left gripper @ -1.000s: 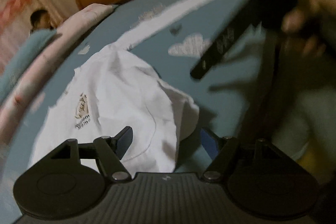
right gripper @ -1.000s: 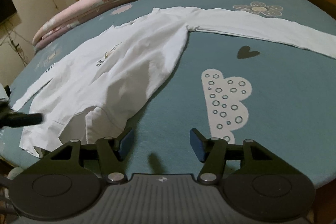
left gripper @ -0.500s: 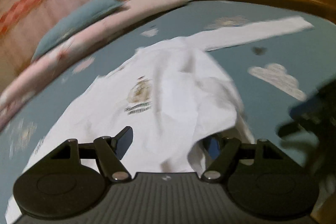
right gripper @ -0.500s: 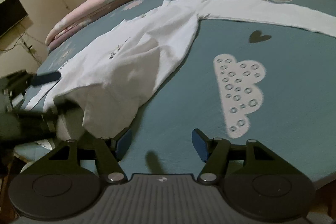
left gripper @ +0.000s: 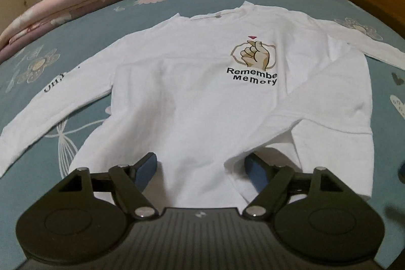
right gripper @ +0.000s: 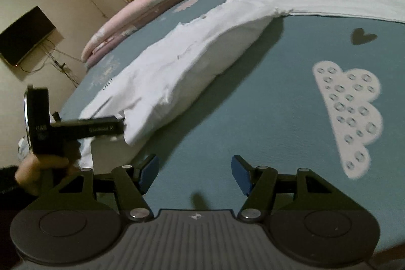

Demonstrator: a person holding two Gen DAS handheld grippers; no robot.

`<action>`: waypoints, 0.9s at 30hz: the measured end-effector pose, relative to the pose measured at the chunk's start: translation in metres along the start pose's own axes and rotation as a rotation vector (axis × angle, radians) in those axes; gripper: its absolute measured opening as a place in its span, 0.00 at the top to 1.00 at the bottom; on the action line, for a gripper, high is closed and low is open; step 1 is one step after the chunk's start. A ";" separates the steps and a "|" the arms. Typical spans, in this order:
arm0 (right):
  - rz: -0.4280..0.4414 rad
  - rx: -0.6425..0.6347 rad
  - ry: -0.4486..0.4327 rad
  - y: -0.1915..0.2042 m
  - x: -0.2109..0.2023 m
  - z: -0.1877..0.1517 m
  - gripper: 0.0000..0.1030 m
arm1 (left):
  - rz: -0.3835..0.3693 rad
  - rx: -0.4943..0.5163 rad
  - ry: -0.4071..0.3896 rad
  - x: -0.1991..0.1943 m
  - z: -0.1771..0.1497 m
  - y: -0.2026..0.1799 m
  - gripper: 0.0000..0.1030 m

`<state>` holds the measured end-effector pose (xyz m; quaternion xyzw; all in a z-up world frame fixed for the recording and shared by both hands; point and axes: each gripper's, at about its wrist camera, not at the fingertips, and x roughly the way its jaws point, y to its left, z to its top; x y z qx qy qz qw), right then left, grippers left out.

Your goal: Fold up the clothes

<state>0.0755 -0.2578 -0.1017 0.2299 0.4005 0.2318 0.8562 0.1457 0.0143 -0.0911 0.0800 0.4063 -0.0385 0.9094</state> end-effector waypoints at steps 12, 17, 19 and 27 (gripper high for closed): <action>0.293 0.284 -0.013 -0.010 0.079 0.022 0.39 | -0.059 -0.014 0.006 0.001 0.002 0.011 0.21; 0.250 0.228 -0.024 -0.003 0.062 0.025 0.80 | -0.112 0.092 -0.010 -0.031 -0.001 0.002 0.25; 0.260 0.235 -0.048 -0.007 0.044 0.026 0.83 | -0.166 0.149 -0.036 -0.054 -0.006 -0.002 0.24; 0.133 0.194 -0.080 -0.031 -0.045 0.036 0.86 | -0.255 0.355 -0.078 -0.121 -0.029 -0.025 0.23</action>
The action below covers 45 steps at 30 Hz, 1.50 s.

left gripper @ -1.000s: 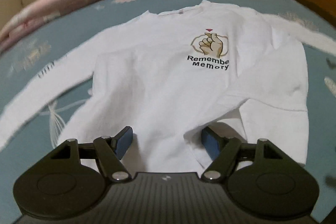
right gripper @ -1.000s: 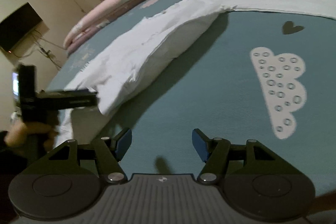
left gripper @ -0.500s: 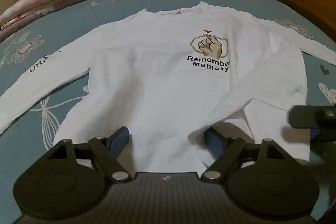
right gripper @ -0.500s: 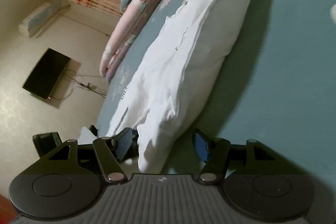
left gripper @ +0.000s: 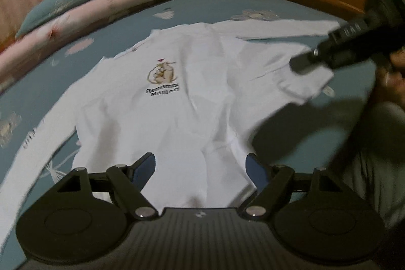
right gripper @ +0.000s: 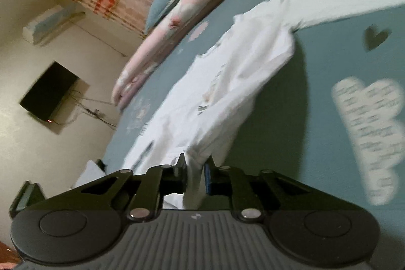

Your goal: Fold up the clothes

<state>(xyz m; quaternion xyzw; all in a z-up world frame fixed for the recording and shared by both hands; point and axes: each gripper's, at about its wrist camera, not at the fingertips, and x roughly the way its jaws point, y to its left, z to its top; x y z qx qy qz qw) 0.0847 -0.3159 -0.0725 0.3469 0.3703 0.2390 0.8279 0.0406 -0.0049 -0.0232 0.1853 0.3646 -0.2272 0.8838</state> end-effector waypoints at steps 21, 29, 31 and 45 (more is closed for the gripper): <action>-0.411 -0.050 0.084 -0.054 -0.053 0.001 0.96 | 0.080 0.026 0.073 -0.025 -0.022 -0.006 0.23; -0.479 -0.145 0.044 -0.049 -0.073 -0.003 0.87 | 0.137 -0.181 0.086 -0.025 -0.036 0.039 0.24; -0.471 -0.203 0.038 -0.036 -0.069 -0.006 0.82 | 0.142 -0.303 0.084 -0.030 -0.039 0.062 0.28; -0.337 -0.489 0.152 0.037 0.009 -0.024 0.71 | 0.069 -0.788 0.170 -0.004 -0.106 0.149 0.54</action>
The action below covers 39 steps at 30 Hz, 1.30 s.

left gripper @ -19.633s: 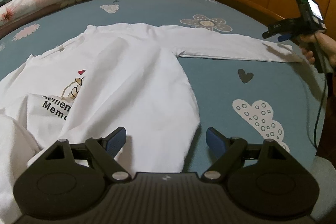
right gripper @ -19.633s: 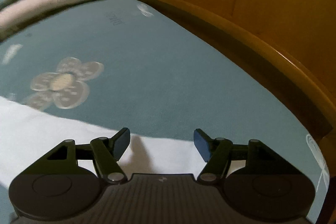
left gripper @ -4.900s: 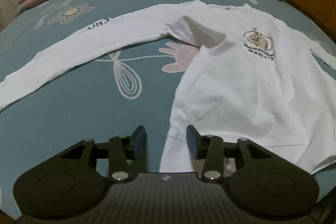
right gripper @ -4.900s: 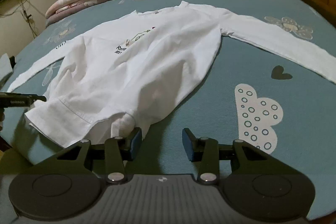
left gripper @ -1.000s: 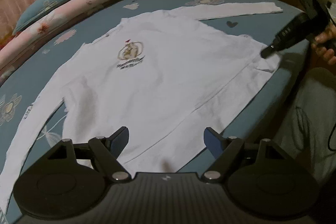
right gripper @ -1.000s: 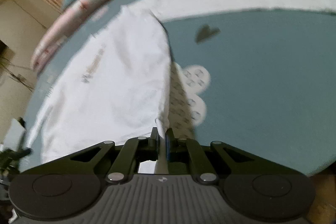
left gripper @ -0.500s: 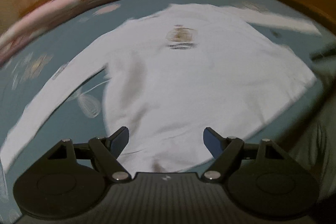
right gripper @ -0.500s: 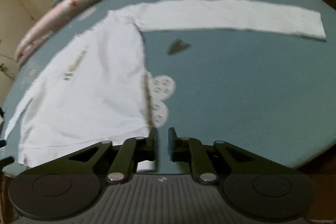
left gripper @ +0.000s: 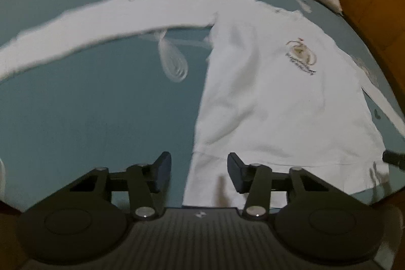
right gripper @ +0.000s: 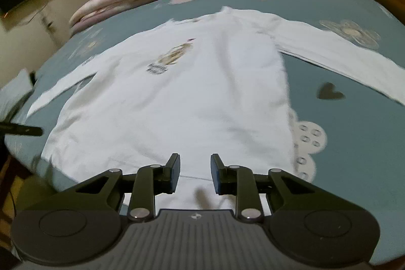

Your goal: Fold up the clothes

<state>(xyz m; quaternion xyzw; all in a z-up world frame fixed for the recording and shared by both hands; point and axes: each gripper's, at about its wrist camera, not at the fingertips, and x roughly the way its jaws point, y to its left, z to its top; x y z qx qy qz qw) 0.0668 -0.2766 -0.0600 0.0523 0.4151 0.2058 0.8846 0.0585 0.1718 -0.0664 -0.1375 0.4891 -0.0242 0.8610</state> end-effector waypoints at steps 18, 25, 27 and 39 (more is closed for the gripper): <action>-0.007 -0.132 -0.003 0.027 -0.008 -0.001 0.71 | -0.170 -0.054 0.078 -0.035 -0.007 0.005 0.99; -0.021 -0.204 -0.029 0.042 -0.014 0.001 0.65 | 0.004 0.140 0.026 -0.062 0.008 -0.014 0.93; -0.025 -0.214 -0.055 0.046 -0.019 0.005 0.63 | 0.035 0.206 -0.036 -0.079 0.016 -0.026 0.88; -0.012 -0.229 -0.252 0.083 -0.055 0.024 0.59 | -0.007 0.504 -0.538 -0.111 0.024 -0.175 0.54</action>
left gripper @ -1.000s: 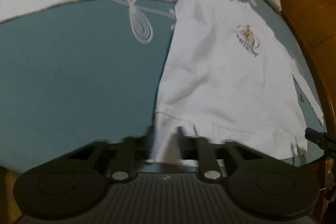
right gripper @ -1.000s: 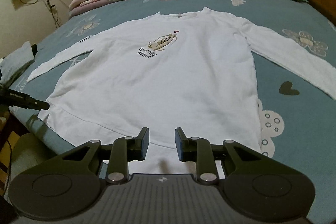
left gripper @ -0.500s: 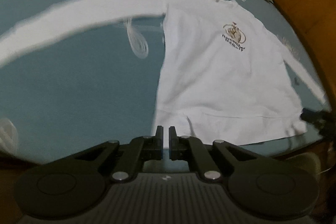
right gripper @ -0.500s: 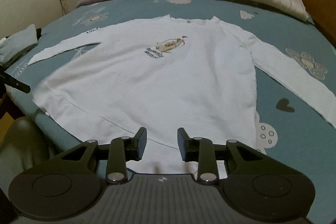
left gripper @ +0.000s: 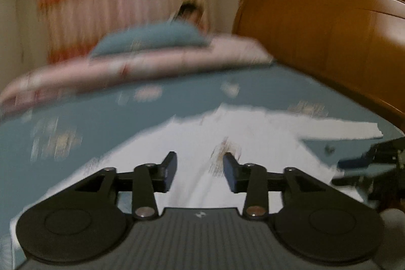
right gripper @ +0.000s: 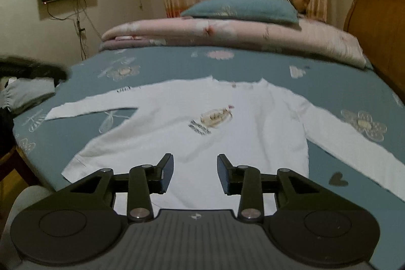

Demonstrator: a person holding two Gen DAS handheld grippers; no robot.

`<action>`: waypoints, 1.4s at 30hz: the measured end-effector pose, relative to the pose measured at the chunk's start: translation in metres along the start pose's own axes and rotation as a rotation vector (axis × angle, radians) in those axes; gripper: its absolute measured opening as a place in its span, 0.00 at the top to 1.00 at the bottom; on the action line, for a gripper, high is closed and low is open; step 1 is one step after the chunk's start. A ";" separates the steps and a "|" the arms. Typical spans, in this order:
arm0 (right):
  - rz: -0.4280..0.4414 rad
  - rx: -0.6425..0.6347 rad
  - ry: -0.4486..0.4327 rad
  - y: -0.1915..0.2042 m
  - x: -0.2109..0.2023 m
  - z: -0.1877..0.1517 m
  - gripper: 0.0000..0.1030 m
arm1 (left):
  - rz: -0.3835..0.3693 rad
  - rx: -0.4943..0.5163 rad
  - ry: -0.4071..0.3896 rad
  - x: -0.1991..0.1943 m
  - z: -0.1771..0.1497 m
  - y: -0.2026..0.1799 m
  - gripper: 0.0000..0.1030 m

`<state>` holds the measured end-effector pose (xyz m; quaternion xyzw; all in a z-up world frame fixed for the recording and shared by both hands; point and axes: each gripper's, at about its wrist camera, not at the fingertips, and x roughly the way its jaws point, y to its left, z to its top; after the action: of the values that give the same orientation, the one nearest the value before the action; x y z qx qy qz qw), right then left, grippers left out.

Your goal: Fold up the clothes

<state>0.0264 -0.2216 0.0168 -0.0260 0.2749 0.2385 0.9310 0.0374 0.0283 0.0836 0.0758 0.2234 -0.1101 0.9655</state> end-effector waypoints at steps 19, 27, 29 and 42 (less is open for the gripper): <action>-0.021 0.010 0.083 0.039 0.006 -0.054 0.53 | 0.030 0.396 0.084 0.021 -0.175 -0.104 0.48; -0.021 0.055 0.139 0.019 0.019 -0.065 0.51 | 0.052 0.559 0.083 0.042 -0.192 -0.123 0.43; -0.013 0.067 0.145 0.014 0.023 -0.065 0.51 | 0.069 0.588 0.069 0.045 -0.194 -0.125 0.39; 0.035 -0.276 0.217 0.063 0.060 -0.072 0.47 | 0.011 0.577 0.079 0.047 -0.178 -0.112 0.37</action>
<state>0.0056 -0.1533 -0.0699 -0.1740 0.3387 0.2861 0.8793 -0.0226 -0.0529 -0.1061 0.3529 0.2199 -0.1607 0.8951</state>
